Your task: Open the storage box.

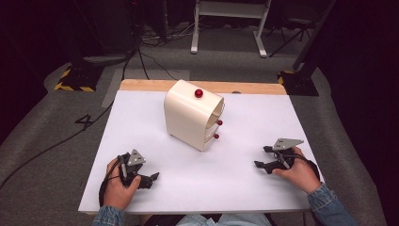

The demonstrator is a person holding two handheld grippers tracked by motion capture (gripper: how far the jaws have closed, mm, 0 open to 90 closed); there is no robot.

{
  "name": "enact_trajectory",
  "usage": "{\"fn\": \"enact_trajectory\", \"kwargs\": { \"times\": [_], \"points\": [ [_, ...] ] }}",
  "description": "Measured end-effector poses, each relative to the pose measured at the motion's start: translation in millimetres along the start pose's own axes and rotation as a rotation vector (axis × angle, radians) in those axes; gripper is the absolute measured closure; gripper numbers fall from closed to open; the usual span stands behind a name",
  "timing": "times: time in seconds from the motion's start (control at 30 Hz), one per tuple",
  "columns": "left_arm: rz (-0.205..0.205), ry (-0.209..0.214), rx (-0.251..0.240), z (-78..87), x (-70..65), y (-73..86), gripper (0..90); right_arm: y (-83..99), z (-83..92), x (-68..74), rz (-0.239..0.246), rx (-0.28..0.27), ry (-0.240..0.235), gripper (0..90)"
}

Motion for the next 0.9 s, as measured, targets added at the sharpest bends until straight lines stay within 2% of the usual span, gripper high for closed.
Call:
{"fn": "enact_trajectory", "kwargs": {
  "times": [0.13,0.17,0.23,0.27,0.3,0.33,0.4,0.43,0.47,0.53,0.57,0.6,0.67,0.73,0.77,0.8,0.9],
  "points": [
    [-0.001,-0.001,0.0,0.0,0.2,-0.2,9.0,-0.9,0.7,-0.1,0.008,-0.001,-0.001,24.8],
    [-0.001,-0.001,0.001,0.0,0.1,-0.3,9.0,-1.6,2.9,0.8,0.014,-0.002,-0.016,35.2],
    [-0.001,0.0,0.003,0.2,0.3,-0.2,9.0,-2.0,4.3,1.1,0.01,0.004,-0.018,35.6],
    [0.002,0.001,0.002,0.1,0.2,-0.2,9.0,-4.8,8.8,2.0,0.004,-0.022,-0.021,35.5],
    [0.002,0.001,0.002,0.1,0.2,-0.2,9.0,-4.8,8.8,2.0,0.004,-0.022,-0.021,35.5],
    [0.002,0.001,0.003,0.2,0.3,-0.2,9.0,-8.3,14.6,3.5,-0.012,-0.064,-0.028,35.8],
    [0.001,0.001,0.002,0.1,0.2,-0.3,8.9,-11.6,20.1,5.5,-0.02,-0.097,-0.038,37.4],
    [0.001,0.001,0.002,0.1,0.2,-0.3,9.0,-11.6,20.1,5.5,-0.02,-0.097,-0.038,37.4],
    [0.003,0.006,0.001,0.1,0.3,0.1,9.0,-15.6,25.8,7.8,-0.025,-0.131,-0.051,38.5],
    [0.008,0.007,-0.003,-0.1,0.2,0.2,9.0,-17.9,28.3,8.9,-0.026,-0.145,-0.054,40.3],
    [0.007,0.007,-0.002,0.0,0.2,0.1,9.0,-20.7,30.4,9.9,-0.01,-0.156,-0.057,42.5],
    [0.003,0.005,0.0,0.0,0.5,0.0,9.0,-28.5,34.8,12.3,0.004,-0.19,-0.066,43.4],
    [0.008,0.008,-0.002,0.0,0.4,0.1,9.0,-31.4,36.2,13.3,-0.002,-0.196,-0.071,43.9],
    [0.008,0.008,-0.004,-0.1,0.3,0.3,9.0,-44.3,42.0,16.6,0.025,-0.241,-0.069,46.6],
    [0.008,0.008,-0.004,-0.1,0.3,0.3,9.0,-44.3,42.0,16.6,0.025,-0.241,-0.069,46.6],
    [0.01,0.008,-0.006,-0.2,-0.1,0.5,9.0,-52.1,44.9,18.5,0.033,-0.28,-0.079,46.7],
    [0.008,0.007,-0.004,0.0,-0.1,0.6,9.0,-58.2,46.8,19.9,0.041,-0.306,-0.09,46.8]
  ]
}}
Point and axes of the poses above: each handheld gripper's, and its own axes: z roughly backward along the jaws, y roughly out of its underside, x roughly to its left, the point moved 2 cm from there along -z, roughly forward along the jaws, and after that the axes turned 11 degrees about x, right-handed, at the moved point
